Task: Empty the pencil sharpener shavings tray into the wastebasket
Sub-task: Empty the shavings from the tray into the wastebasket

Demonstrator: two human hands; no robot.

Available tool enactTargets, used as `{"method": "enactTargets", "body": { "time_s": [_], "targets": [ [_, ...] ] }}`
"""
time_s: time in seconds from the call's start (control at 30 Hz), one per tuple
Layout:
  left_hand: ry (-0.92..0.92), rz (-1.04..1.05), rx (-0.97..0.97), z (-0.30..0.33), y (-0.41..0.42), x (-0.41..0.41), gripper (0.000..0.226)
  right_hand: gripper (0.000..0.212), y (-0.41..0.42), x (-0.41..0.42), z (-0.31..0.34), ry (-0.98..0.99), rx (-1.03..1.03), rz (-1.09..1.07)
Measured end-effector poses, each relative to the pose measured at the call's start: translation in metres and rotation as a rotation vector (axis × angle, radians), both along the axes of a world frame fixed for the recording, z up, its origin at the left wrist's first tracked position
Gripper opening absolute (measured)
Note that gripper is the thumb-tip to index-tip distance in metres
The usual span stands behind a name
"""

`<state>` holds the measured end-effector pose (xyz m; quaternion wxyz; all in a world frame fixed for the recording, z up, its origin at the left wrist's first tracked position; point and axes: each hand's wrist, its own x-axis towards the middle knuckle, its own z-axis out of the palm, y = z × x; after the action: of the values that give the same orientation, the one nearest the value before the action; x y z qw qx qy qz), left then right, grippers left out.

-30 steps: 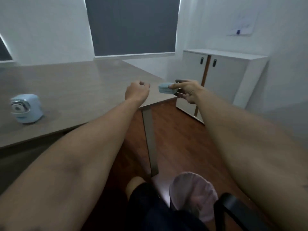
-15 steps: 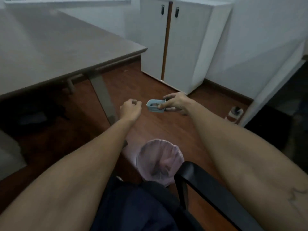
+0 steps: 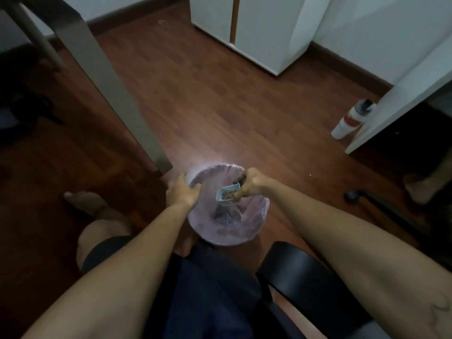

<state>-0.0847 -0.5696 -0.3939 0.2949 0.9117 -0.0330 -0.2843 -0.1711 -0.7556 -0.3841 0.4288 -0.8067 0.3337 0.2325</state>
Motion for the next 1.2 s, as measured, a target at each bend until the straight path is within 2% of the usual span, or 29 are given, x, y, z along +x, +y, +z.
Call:
{"method": "enactTargets", "body": {
  "time_s": [0.17, 0.4, 0.8, 1.07, 1.2],
  "targets": [
    [0.094, 0.077, 0.036, -0.042, 0.005, -0.015, 0.077, 0.058, 0.003, 0.002, -0.034, 0.033, -0.151, 0.158],
    [0.077, 0.026, 0.068, -0.082, 0.021, -0.017, 0.075, 0.062, 0.022, 0.005, -0.078, 0.060, -0.262, 0.358],
    [0.099, 0.021, 0.013, -0.090, 0.019, -0.015, 0.065, 0.058, 0.036, 0.014, -0.104, 0.112, -0.237, 0.268],
    [0.110, 0.015, 0.085, -0.076, 0.015, -0.007, 0.079, 0.048, 0.032, 0.021, -0.082, 0.152, -0.289, 0.285],
    [0.098, -0.053, 0.125, -0.053, 0.015, 0.001, 0.057, 0.043, 0.030, 0.028, -0.052, 0.175, -0.264, 0.287]
  ]
}}
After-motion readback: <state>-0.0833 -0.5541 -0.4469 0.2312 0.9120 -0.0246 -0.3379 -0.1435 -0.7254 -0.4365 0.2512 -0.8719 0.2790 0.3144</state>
